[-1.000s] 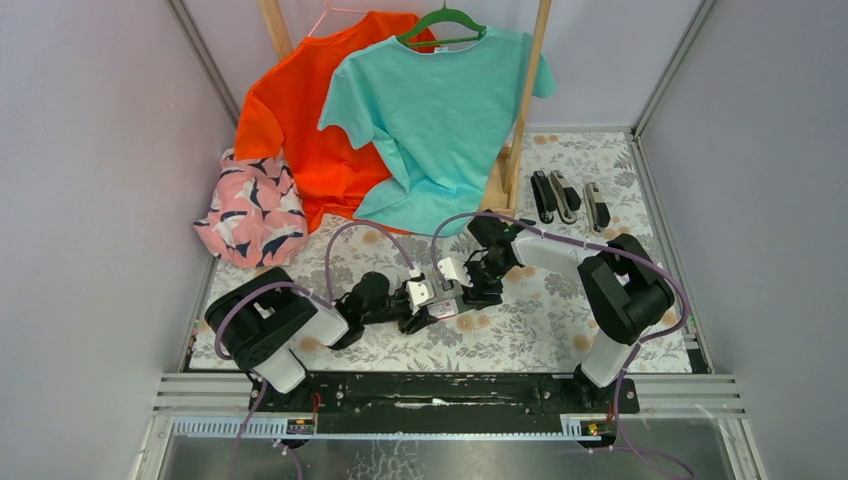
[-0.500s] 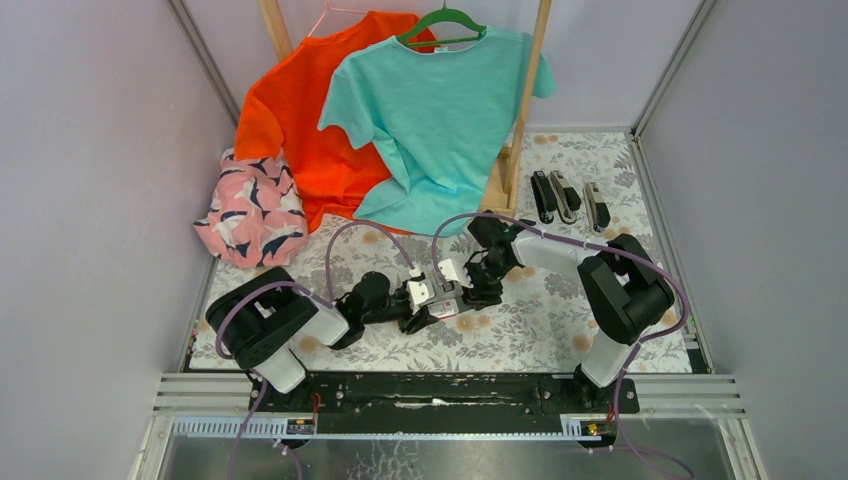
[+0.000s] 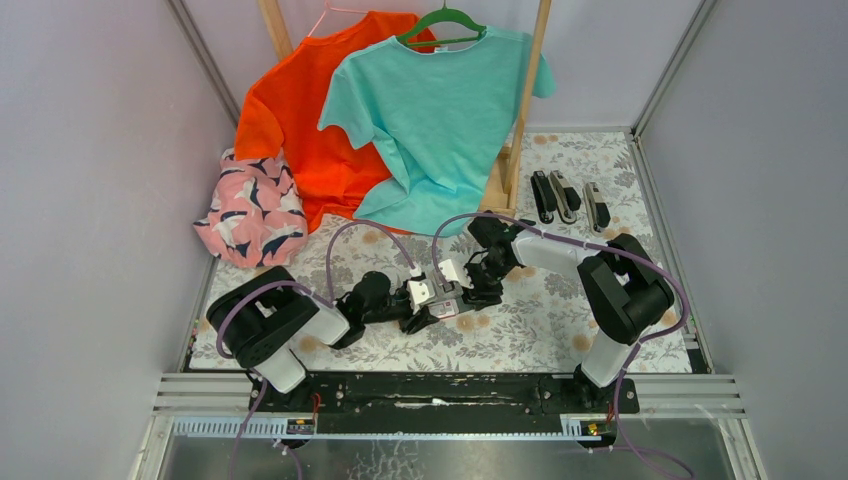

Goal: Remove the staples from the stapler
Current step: Close the staple box at the center of the board.

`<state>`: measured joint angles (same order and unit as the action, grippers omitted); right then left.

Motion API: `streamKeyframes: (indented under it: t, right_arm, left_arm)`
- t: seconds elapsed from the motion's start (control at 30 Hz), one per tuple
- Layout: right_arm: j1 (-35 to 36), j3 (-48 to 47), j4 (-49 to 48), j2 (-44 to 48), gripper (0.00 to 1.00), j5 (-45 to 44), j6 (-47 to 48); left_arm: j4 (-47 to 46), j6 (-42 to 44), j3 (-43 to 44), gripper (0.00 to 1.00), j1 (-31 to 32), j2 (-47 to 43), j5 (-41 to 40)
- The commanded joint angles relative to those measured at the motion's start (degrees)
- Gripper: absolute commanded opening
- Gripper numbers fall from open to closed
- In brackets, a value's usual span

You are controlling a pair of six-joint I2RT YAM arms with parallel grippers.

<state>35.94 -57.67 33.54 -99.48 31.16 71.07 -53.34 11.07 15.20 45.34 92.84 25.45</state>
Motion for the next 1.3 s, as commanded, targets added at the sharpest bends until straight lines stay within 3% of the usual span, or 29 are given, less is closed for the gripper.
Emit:
streamKeyframes:
  t: [0.0, 0.97, 1.27]
  right_arm:
    - [-0.1, -0.9, 1.5, -0.7, 0.52, 2.5, -0.4]
    - [0.6, -2.1, 0.0, -1.6, 0.47, 1.5, -5.1]
    - [0.7, -1.6, 1.7, -0.8, 0.48, 4.9, -2.4]
  left_arm:
    - [2.4, 0.6, 0.2, 0.52, 0.3, 1.6, -0.4]
    - [2.6, 0.6, 0.5, 0.52, 0.2, 1.8, -0.2]
    - [2.9, 0.5, 0.7, 0.52, 0.2, 1.9, -0.2]
